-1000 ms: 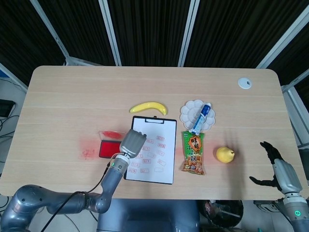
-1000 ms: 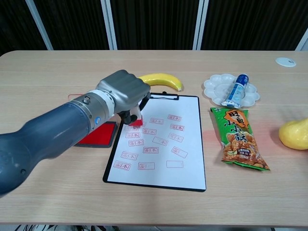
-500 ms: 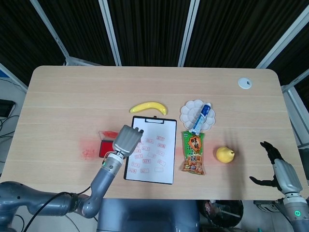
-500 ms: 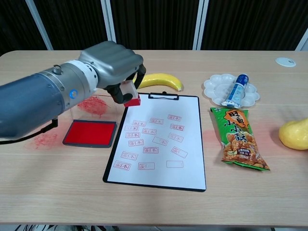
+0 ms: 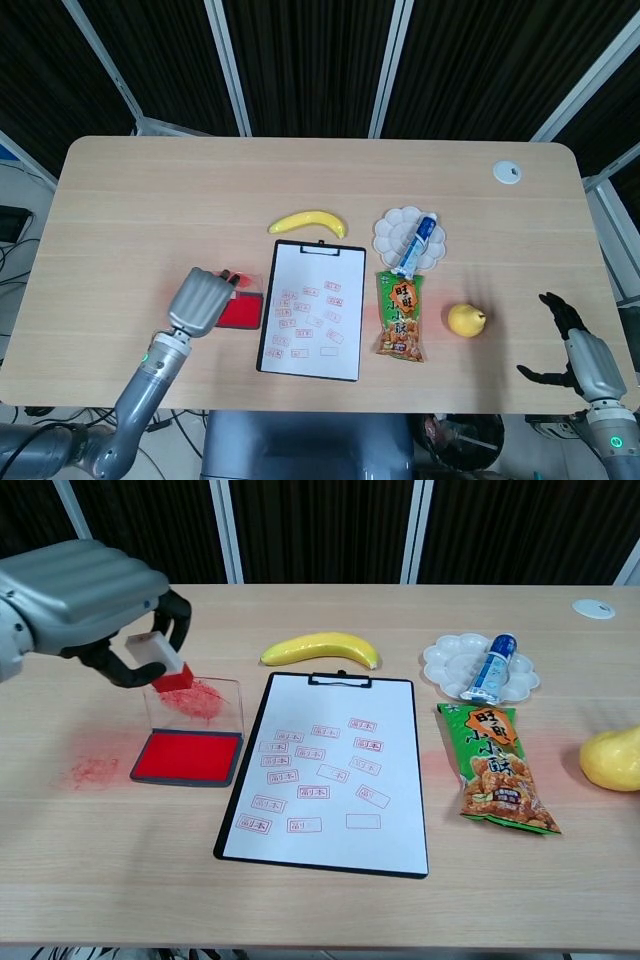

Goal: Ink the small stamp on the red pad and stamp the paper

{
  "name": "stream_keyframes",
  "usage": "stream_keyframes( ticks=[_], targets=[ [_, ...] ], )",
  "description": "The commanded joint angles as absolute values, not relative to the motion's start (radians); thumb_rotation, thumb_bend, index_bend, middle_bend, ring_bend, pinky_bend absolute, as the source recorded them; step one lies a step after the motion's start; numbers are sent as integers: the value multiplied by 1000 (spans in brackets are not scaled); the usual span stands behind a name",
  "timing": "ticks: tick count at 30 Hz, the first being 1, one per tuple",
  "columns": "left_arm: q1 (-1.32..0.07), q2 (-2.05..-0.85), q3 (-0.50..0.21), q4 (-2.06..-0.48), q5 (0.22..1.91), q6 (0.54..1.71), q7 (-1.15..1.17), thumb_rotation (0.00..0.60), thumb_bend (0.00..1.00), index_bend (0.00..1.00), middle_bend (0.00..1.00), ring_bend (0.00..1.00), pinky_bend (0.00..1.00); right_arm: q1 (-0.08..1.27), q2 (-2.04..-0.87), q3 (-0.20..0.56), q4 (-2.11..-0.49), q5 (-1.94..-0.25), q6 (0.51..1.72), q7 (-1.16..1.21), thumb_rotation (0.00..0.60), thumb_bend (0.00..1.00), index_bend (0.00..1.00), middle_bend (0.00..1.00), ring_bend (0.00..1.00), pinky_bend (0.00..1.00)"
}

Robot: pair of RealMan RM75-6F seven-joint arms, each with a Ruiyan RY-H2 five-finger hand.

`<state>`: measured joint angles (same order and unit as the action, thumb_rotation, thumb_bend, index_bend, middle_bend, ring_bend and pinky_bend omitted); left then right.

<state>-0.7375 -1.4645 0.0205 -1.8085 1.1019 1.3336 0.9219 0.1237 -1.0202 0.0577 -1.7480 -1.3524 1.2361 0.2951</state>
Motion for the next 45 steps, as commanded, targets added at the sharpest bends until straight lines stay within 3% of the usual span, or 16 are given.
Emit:
stream_keyframes(
  ticks=[1, 21, 45],
  targets=[
    [-687, -1423, 64, -1755, 1142, 1339, 844, 600, 600, 722, 769, 892, 1000, 123, -1021, 58, -1748, -1352, 1237, 293, 600, 49, 98, 0, 0, 220],
    [-609, -1448, 105, -1397, 1227, 1150, 574, 600, 509, 660, 707, 877, 1000, 123, -1025, 59, -1746, -1349, 1243, 274, 600, 49, 98, 0, 0, 220],
    [-609, -1517, 59, -1365, 1160, 1033, 720, 600, 449, 583, 632, 869, 1000, 122, -1026, 59, -1745, -1349, 1242, 272, 600, 50, 98, 0, 0, 220]
  ],
)
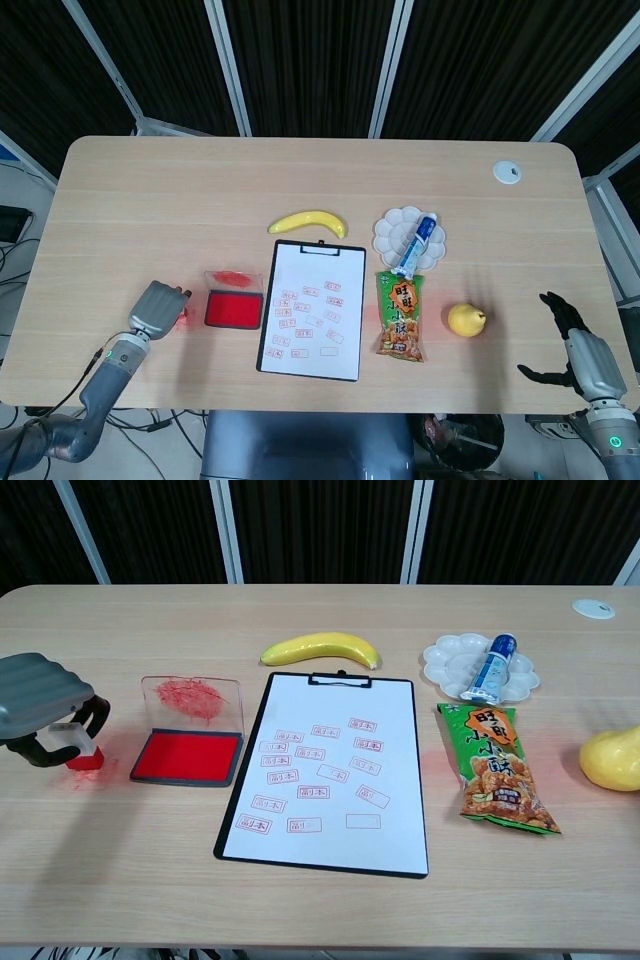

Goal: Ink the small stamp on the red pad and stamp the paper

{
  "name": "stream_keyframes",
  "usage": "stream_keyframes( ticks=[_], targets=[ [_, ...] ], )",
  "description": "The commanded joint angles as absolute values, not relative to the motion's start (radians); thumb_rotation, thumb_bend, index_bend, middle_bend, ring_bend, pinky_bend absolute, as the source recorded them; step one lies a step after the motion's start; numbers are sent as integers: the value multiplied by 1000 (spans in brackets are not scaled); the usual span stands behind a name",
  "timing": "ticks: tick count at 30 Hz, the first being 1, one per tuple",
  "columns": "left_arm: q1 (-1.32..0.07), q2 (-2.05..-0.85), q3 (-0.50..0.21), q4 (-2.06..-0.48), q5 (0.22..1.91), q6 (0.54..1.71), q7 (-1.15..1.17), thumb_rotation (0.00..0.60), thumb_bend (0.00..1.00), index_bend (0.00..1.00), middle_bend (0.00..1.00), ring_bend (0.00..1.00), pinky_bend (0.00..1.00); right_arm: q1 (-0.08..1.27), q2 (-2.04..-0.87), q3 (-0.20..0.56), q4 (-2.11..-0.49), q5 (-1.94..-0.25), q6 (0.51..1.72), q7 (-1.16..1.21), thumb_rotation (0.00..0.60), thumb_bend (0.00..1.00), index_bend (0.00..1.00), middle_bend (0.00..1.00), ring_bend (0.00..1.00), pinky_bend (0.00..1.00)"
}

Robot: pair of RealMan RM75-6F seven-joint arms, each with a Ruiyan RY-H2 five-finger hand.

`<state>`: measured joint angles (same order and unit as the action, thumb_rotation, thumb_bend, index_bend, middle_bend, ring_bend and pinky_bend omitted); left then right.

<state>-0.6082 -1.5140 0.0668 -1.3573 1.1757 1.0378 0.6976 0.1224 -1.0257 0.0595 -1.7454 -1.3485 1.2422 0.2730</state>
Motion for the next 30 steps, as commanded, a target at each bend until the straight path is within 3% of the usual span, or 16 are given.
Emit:
stream_keyframes(
  ticks=[1, 30],
  targets=[
    [-609, -1518, 56, -1369, 1153, 1032, 730, 600, 446, 579, 630, 869, 1000, 122, -1026, 59, -1745, -1349, 1243, 272, 600, 50, 98, 0, 0, 219],
    [-605, -1543, 26, -1382, 1097, 1025, 819, 600, 434, 503, 580, 865, 1000, 122, -1028, 60, -1744, -1349, 1244, 267, 600, 49, 103, 0, 0, 220]
  ],
)
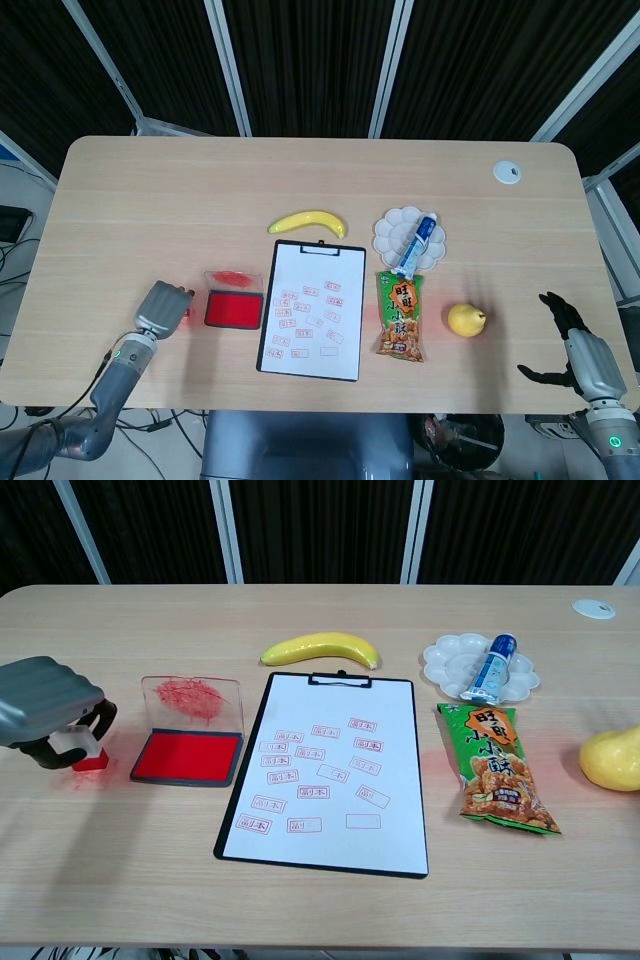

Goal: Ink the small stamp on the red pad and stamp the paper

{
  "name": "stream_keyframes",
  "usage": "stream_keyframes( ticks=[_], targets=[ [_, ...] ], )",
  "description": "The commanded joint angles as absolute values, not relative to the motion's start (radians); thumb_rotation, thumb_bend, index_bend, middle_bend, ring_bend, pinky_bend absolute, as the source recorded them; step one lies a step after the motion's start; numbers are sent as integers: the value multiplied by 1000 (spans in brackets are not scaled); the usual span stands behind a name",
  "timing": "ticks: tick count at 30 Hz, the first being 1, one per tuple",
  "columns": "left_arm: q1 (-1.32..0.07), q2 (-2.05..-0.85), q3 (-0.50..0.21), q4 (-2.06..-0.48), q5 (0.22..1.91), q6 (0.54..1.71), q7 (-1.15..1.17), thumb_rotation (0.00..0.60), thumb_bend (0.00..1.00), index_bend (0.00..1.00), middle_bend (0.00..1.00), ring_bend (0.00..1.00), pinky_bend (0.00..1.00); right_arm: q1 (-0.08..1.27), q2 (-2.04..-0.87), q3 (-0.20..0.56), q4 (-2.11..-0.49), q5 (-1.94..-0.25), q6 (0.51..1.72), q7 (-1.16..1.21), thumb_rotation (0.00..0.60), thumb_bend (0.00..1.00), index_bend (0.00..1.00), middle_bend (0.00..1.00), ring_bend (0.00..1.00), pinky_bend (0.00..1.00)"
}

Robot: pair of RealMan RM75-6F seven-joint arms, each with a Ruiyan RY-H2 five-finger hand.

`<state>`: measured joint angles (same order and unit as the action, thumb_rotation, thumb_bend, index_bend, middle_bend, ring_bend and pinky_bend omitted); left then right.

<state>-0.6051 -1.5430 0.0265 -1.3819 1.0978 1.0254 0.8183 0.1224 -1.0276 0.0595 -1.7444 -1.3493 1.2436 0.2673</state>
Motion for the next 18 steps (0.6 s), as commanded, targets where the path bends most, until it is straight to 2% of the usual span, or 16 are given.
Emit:
stream_keyframes(
  ticks=[1, 18],
  targets=[
    [-605, -1542, 26, -1382, 1096, 1025, 820, 600, 434, 499, 578, 863, 1000, 122, -1028, 60, -1745, -1349, 1244, 267, 600, 49, 103, 0, 0, 220],
    [-609, -1540, 19, -1397, 1060, 1022, 861, 600, 426, 427, 502, 854, 1000, 122, -1028, 61, -1745, -1348, 1245, 268, 600, 50, 103, 0, 0, 219]
  ],
)
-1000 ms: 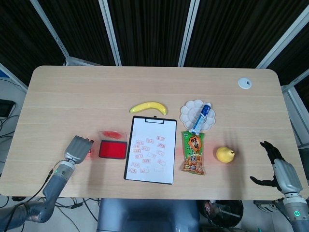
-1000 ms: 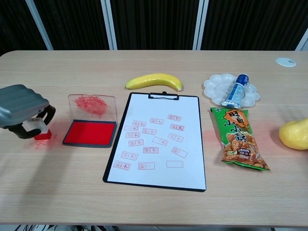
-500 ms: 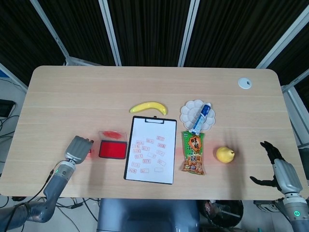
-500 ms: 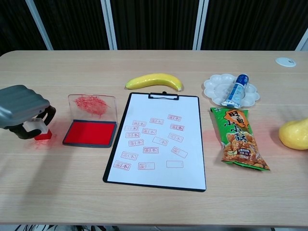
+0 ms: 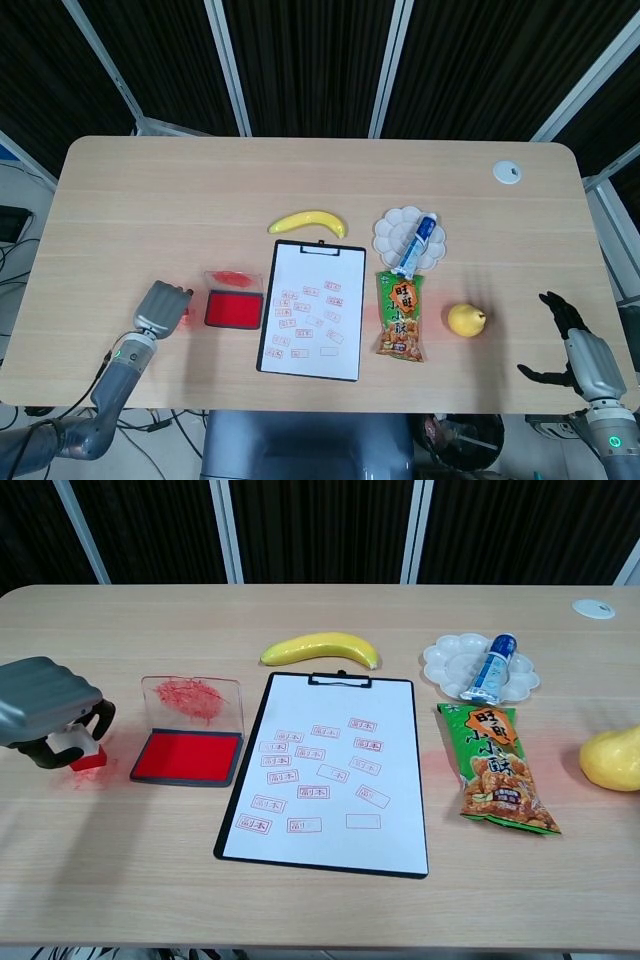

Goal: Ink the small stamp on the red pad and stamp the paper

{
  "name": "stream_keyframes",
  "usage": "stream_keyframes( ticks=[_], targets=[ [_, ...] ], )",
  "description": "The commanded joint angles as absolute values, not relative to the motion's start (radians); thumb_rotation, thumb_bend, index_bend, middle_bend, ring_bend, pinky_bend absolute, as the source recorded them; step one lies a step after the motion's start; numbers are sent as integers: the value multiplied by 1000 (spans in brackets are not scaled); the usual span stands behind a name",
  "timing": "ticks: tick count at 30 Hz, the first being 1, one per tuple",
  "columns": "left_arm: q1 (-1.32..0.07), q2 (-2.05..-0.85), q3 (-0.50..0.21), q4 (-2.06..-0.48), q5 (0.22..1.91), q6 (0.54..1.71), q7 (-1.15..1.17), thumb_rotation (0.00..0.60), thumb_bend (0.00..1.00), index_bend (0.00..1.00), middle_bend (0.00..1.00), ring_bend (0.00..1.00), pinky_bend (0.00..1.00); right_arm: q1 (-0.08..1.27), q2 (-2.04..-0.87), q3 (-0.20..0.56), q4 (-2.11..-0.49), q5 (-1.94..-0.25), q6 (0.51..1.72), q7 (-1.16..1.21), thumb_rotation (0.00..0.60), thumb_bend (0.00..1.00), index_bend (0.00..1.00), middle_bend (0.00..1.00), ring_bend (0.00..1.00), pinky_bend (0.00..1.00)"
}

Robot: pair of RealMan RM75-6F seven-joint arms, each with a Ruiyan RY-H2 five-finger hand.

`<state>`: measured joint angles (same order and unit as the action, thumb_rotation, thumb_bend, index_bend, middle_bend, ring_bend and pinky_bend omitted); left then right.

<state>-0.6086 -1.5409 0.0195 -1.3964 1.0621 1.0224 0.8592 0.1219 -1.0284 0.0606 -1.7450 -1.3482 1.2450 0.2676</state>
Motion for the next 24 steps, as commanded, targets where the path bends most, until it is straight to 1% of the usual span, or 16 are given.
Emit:
stream_keyframes(
  ticks=[1, 14, 24],
  targets=[
    [-609, -1540, 19, -1398, 1057, 1022, 863, 600, 426, 424, 500, 854, 1000, 122, -1028, 61, -1745, -1348, 1244, 268, 600, 50, 103, 0, 0, 219],
    [-613, -1535, 18, -1406, 1043, 1019, 870, 600, 425, 381, 452, 855, 1000, 122, -1029, 60, -1746, -1350, 1246, 265, 600, 50, 104, 0, 0, 219],
    [-627, -1534, 23, -1434, 1040, 1025, 914, 600, 420, 379, 453, 854, 1000, 122, -1029, 61, -1744, -1348, 1245, 266, 600, 50, 110, 0, 0, 219]
  ],
)
